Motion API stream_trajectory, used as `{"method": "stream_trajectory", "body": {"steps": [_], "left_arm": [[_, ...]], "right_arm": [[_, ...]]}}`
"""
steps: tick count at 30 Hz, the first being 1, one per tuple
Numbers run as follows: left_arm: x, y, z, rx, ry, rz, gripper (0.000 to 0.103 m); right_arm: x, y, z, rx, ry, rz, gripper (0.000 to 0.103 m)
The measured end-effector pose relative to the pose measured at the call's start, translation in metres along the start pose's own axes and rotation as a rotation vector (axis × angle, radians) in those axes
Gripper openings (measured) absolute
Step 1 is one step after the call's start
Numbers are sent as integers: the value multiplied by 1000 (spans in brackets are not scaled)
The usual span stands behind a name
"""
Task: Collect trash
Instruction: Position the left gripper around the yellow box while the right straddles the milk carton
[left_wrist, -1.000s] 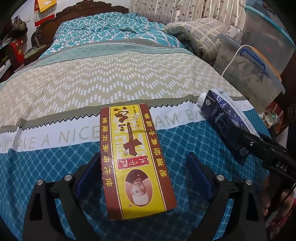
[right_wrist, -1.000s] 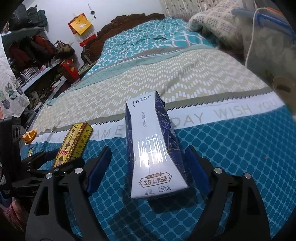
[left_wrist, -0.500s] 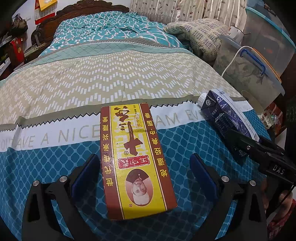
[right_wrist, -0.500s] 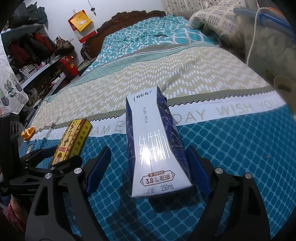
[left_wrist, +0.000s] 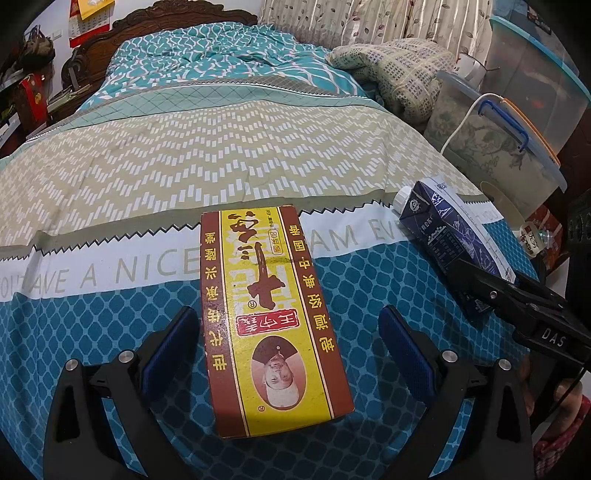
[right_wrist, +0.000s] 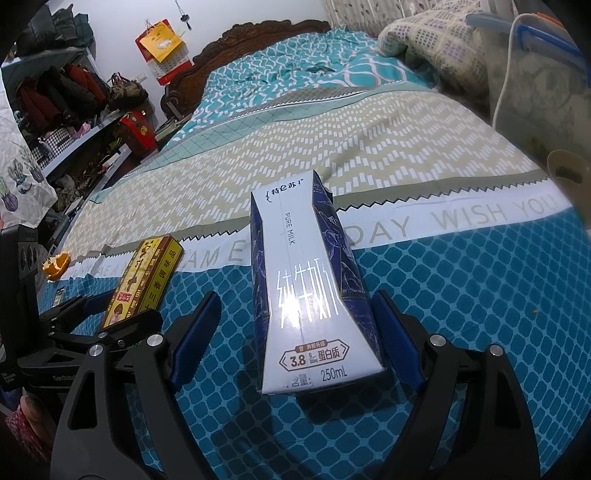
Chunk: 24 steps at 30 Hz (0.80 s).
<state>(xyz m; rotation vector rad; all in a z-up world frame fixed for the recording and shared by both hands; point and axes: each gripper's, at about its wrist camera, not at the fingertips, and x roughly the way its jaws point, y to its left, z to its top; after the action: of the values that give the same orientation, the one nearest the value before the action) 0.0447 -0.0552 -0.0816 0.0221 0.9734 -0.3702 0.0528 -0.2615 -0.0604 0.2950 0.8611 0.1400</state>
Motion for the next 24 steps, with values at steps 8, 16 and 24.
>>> {"method": "stream_trajectory", "body": {"steps": [8, 16, 24], "left_arm": [[-1, 4, 0, -12, -4, -19, 94], [-4, 7, 1, -42, -14, -57, 94], [-4, 6, 0, -44, -15, -60, 94]], "right_arm": [[0, 0, 0, 0, 0, 0, 83], [0, 0, 0, 0, -2, -1, 83], [0, 0, 0, -1, -3, -1, 83]]}}
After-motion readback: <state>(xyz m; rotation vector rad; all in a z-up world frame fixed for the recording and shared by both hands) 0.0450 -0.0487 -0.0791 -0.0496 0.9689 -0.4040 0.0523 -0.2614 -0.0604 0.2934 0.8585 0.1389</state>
